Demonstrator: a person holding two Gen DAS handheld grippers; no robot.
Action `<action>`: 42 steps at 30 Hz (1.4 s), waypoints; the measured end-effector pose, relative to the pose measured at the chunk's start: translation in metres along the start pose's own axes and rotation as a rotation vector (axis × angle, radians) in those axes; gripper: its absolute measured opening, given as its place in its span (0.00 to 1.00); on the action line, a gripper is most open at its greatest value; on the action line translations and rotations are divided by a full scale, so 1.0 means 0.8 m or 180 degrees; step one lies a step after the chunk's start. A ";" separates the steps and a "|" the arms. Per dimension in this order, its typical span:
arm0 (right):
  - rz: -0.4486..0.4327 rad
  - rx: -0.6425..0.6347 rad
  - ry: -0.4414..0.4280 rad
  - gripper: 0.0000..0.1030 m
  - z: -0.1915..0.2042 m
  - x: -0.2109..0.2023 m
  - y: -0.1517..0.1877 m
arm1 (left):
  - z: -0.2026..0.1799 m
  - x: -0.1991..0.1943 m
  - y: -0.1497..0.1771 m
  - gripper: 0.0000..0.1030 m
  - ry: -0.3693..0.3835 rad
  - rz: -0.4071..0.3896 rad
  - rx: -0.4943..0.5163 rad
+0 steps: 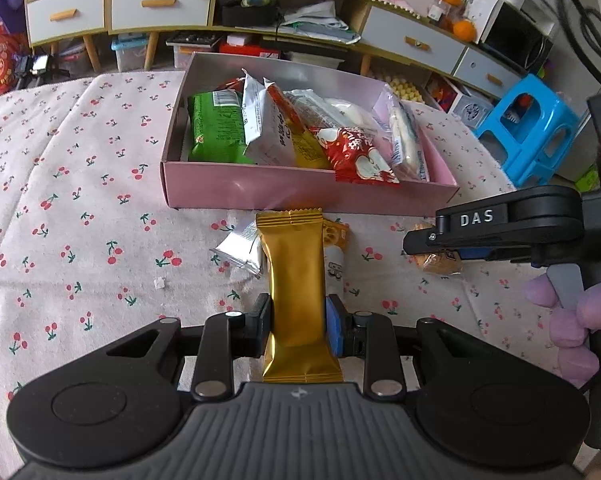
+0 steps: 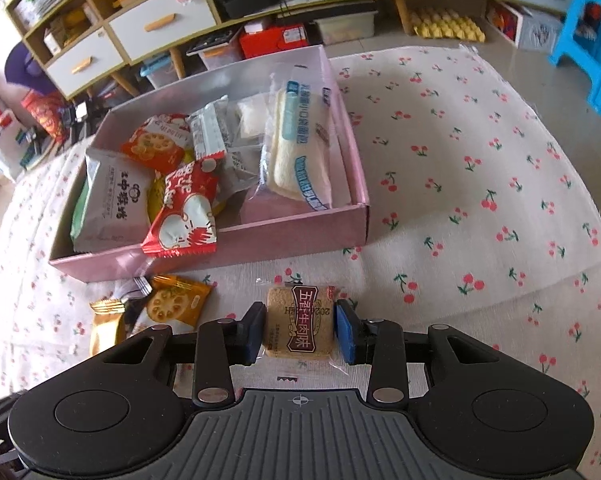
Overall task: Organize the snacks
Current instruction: 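Carry the gold bar and cake packet into the pink box and open both tools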
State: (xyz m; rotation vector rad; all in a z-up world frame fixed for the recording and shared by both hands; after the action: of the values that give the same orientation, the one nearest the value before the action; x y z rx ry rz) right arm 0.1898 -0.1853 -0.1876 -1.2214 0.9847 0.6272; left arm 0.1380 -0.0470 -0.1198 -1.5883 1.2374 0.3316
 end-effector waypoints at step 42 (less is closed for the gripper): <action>-0.0519 0.1148 -0.0823 0.35 0.013 -0.028 -0.098 | 0.003 0.013 -0.138 0.25 0.0327 -0.1066 -0.0060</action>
State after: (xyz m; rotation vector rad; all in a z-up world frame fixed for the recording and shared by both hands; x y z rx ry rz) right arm 0.2483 -0.1936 -0.1303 -0.8657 0.7337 0.4423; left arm 0.2348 -0.0597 -0.0679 -1.8125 1.0223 0.0487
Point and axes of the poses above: each gripper's, at about its wrist camera, not at the fingertips, and x roughly the way its jaws point, z to its left, y to its underside, the point moved 10 cm from there along x, roughly the way its jaws point, and after that the axes turned 14 degrees about y, right-handed, at the moved point
